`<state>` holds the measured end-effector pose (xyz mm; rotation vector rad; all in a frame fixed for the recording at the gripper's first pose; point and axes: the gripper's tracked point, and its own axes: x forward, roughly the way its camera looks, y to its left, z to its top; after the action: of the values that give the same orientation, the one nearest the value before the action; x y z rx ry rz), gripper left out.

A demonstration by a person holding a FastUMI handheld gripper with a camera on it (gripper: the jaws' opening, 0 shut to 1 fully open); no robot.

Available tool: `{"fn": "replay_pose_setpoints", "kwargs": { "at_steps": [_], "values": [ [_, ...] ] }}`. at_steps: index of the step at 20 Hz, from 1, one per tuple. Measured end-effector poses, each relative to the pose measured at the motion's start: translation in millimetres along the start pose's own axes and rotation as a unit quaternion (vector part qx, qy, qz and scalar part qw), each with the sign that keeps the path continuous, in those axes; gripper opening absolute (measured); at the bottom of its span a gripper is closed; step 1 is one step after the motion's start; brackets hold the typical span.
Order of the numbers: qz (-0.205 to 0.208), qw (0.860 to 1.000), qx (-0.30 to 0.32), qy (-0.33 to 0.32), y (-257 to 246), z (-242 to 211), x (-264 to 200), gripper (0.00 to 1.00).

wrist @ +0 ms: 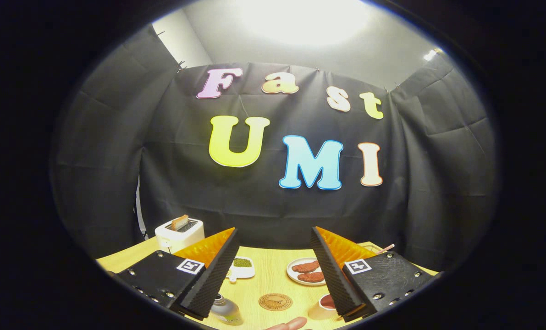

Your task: Take the bottle from table, then pour the juice into the cup, finally place the bottle on the coaster

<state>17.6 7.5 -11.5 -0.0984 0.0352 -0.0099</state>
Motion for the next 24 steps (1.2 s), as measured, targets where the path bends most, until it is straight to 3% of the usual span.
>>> {"fn": "replay_pose_setpoints", "kwargs": {
  "at_steps": [12,24],
  "values": [
    [0.044,0.999,0.008,-0.016,72.8,-72.0,-15.2,0.96],
    [0.038,0.999,0.007,0.02,82.0,-161.1,3.6,0.96]
  ]
}}
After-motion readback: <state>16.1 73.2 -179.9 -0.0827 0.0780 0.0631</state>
